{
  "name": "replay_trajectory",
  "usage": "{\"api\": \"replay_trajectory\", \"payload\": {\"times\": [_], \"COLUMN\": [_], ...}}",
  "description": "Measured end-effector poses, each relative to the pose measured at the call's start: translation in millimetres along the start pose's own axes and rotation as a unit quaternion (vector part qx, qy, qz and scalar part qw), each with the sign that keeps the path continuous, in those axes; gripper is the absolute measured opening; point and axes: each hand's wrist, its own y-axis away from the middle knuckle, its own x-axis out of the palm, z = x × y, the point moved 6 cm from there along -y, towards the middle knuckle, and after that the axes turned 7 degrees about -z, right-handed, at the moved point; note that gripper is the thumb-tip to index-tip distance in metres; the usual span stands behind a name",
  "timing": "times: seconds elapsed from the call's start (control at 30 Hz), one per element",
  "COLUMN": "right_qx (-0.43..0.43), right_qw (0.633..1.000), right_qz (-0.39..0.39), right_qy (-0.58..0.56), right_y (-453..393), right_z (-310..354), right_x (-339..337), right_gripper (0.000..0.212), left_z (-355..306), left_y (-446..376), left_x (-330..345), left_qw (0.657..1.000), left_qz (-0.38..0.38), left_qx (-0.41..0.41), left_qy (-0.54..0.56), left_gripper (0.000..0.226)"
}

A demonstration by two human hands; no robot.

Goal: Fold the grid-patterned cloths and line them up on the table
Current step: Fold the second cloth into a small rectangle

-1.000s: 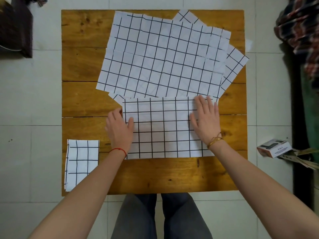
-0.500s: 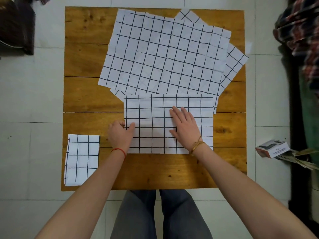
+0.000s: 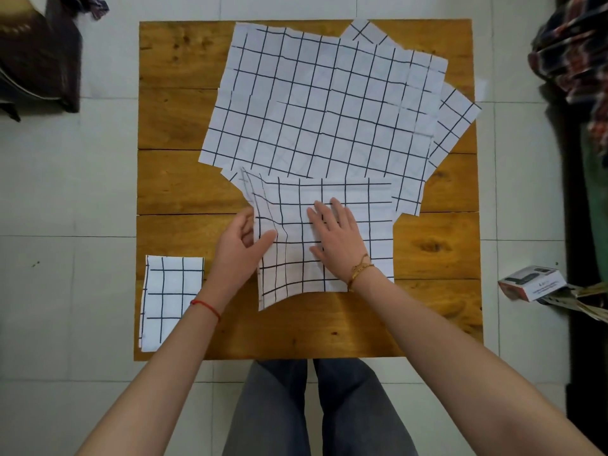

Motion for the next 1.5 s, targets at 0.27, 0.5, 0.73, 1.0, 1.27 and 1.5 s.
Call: {"api": "replay_trajectory", "payload": {"times": [0.27, 0.5, 0.73, 1.0, 1.27, 1.5], "right_qx": [0.039, 0.264, 0.33, 0.379, 0.36, 0.336], "right_qw": [0.991, 0.874, 0.836, 0.878, 0.908, 0.92], "right_qz": [-0.094, -0.157, -0.091, -0.071, 0.007, -0.005], "right_qy": [-0.088, -0.377, -0.429, -0.285, -0.217, -0.201], "right_y": [-4.9, 28.3, 45.8, 46.2, 42.9, 38.8], "right_z": [6.6, -63.8, -100.7, -117.2, -115.9, -113.1], "right_x": [-11.9, -40.6, -36.5, -25.9, -12.9, -12.9], "right_gripper": [0.061, 0.031, 0.044, 0.037, 0.03, 0.03], "left_z": [-37.4, -43.5, -26.9, -4.2, 9.4, -0.6], "left_y": [9.8, 19.4, 25.6, -8.1, -24.1, -28.8], "left_x": [38.4, 102.9, 124.9, 83.0, 92.2, 98.3], "left_qw": [0.993, 0.985, 0.976, 0.92, 0.774, 0.745], "left_qz": [0.089, 0.121, 0.15, 0.027, 0.069, 0.058], "left_qx": [0.075, 0.117, 0.147, 0.238, 0.292, 0.336], "left_qy": [0.002, -0.024, -0.064, -0.31, -0.557, -0.573], "left_gripper": [0.06, 0.066, 0.066, 0.06, 0.097, 0.091]}}
